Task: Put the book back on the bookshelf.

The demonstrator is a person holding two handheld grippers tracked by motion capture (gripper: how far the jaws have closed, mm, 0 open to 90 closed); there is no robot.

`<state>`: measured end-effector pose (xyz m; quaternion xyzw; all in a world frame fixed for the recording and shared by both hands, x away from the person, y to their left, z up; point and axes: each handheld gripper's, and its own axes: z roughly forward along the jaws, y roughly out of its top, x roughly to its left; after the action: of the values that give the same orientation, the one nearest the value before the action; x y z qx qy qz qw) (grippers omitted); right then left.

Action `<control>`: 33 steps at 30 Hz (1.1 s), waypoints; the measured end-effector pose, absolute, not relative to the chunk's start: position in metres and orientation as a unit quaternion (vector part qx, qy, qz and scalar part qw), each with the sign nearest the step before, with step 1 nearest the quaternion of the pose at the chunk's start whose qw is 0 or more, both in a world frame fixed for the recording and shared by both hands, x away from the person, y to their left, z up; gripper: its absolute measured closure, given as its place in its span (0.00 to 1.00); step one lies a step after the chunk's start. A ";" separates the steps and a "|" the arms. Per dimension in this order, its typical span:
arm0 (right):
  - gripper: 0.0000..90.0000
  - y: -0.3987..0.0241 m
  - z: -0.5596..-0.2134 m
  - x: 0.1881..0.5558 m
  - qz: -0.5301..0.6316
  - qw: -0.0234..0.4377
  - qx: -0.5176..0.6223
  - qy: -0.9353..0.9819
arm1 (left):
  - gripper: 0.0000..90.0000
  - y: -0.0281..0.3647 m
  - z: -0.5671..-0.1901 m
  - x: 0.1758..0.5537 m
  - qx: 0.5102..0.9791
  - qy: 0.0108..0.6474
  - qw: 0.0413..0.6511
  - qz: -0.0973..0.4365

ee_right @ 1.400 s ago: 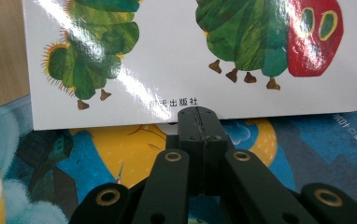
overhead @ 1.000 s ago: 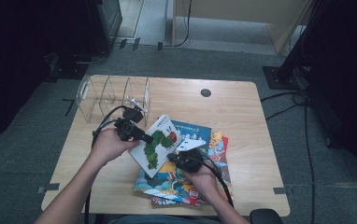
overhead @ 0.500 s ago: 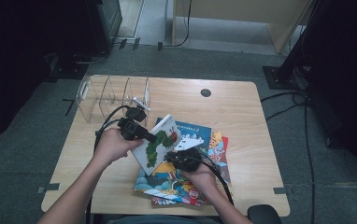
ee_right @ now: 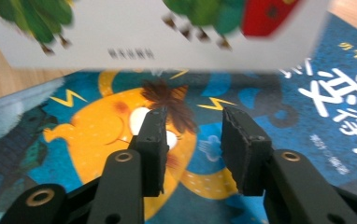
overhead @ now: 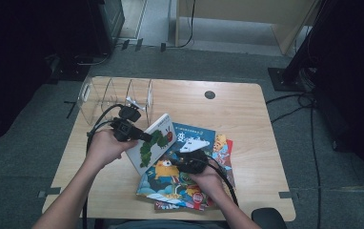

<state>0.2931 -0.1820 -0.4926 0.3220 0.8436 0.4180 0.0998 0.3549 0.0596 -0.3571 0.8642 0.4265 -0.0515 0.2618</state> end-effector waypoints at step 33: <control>0.50 -0.190 -0.497 0.290 0.417 0.135 0.304 0.846 | 0.86 0.125 -0.347 0.354 0.830 0.496 0.254 -0.012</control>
<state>0.2904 -0.1896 -0.4971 0.3036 0.8459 0.4172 0.1349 0.3540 0.1246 -0.3474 0.8302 0.4960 -0.0116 0.2542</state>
